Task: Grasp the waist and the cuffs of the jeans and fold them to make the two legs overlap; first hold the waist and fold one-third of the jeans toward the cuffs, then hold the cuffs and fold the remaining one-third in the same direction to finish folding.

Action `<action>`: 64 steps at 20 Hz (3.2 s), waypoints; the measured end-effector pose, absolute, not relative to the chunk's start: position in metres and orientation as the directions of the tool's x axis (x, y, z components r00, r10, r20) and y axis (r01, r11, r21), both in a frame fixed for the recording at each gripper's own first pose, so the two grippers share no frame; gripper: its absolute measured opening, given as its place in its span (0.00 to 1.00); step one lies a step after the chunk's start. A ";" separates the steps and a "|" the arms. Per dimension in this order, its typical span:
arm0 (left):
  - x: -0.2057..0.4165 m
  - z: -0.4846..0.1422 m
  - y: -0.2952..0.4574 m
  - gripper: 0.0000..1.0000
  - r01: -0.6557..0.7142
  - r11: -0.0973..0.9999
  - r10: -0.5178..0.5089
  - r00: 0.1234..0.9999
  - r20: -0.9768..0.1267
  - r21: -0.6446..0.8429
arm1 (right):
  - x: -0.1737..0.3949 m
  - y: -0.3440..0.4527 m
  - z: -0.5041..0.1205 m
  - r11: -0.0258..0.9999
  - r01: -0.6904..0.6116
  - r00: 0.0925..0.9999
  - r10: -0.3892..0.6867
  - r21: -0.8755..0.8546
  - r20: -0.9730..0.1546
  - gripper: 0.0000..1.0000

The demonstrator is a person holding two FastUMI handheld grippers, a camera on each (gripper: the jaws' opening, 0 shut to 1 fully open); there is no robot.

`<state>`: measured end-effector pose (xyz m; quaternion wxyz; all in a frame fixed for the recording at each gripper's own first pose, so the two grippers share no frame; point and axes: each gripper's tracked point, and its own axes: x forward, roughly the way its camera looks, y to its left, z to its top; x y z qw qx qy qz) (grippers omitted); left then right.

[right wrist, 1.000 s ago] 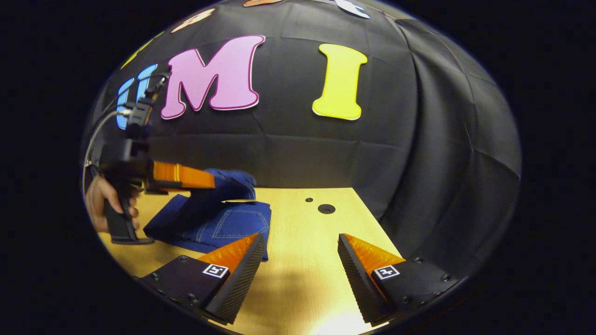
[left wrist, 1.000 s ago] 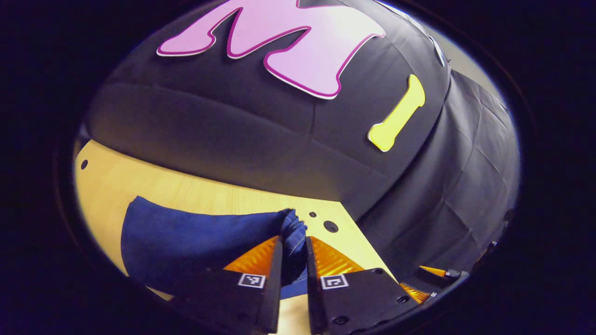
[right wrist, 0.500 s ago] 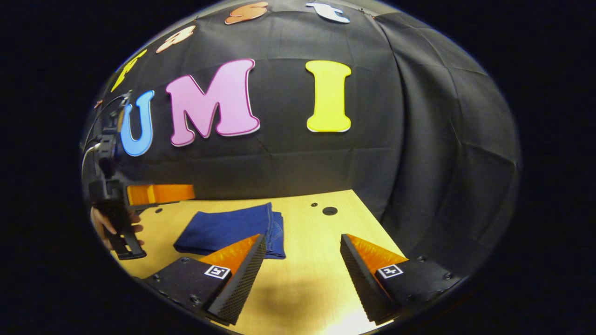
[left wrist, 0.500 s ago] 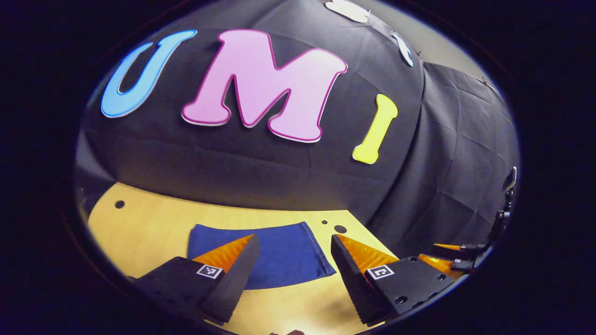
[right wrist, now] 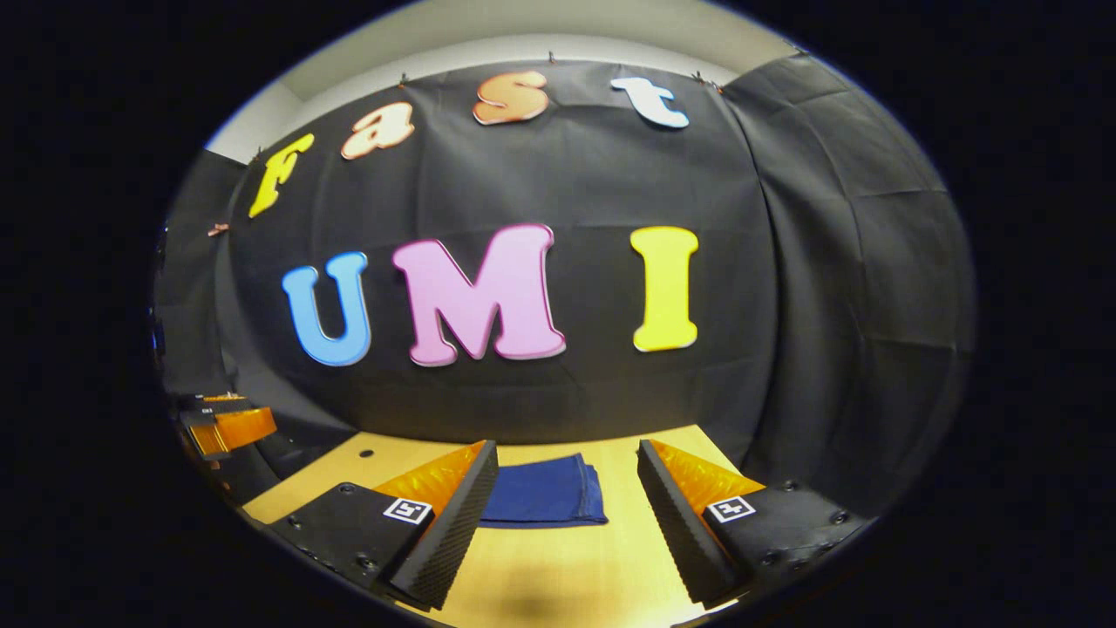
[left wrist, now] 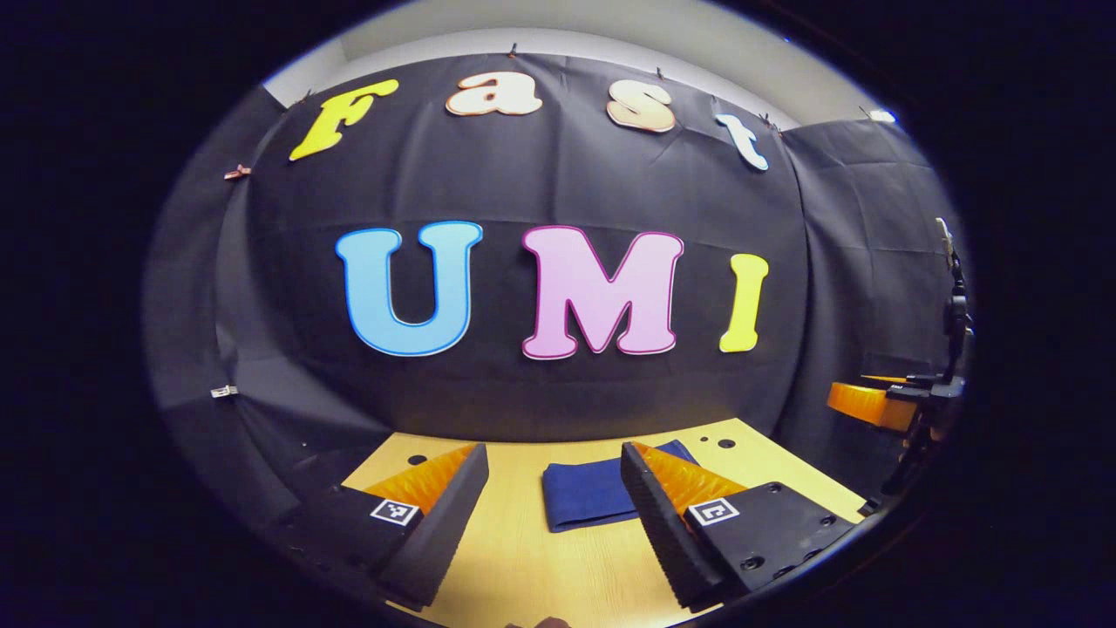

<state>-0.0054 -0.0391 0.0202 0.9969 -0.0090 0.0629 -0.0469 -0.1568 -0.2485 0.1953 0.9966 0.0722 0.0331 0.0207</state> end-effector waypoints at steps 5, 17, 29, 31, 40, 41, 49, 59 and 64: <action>-0.056 0.029 -0.011 0.96 0.031 0.995 -0.036 0.998 -0.057 -0.093 | -0.203 -0.198 0.240 0.990 -0.118 0.993 0.117 0.073 0.024 0.98; -0.123 0.030 0.049 0.96 -0.222 0.951 0.217 0.975 -0.050 -0.216 | -0.222 -0.105 0.253 0.923 -0.384 0.921 0.384 -0.011 0.070 0.97; -0.129 0.041 0.046 0.96 -0.222 0.963 0.221 0.975 -0.028 -0.149 | -0.227 -0.093 0.253 0.913 -0.407 0.912 0.406 0.006 0.061 0.96; -0.126 0.037 0.043 0.96 -0.217 0.965 0.213 0.976 -0.039 -0.147 | -0.228 -0.098 0.250 0.918 -0.397 0.916 0.397 0.002 0.057 0.96; -0.124 0.036 0.047 0.96 -0.229 0.963 0.225 0.973 -0.045 -0.145 | -0.221 -0.102 0.251 0.921 -0.388 0.921 0.387 0.015 0.051 0.96; -0.126 0.036 0.049 0.96 -0.234 0.961 0.230 0.972 -0.045 -0.145 | -0.221 -0.100 0.251 0.920 -0.392 0.919 0.391 0.014 0.052 0.96; -0.131 0.027 0.051 0.96 -0.244 0.960 0.237 0.969 -0.065 -0.135 | -0.222 -0.088 0.247 0.910 -0.414 0.910 0.413 0.011 0.044 0.96; -0.131 0.027 0.052 0.96 -0.249 0.960 0.242 0.968 -0.070 -0.126 | -0.219 -0.089 0.246 0.913 -0.409 0.912 0.408 0.015 0.043 0.96; -0.133 0.028 0.053 0.96 -0.251 0.961 0.244 0.967 -0.070 -0.113 | -0.218 -0.085 0.247 0.908 -0.418 0.908 0.417 0.023 0.042 0.96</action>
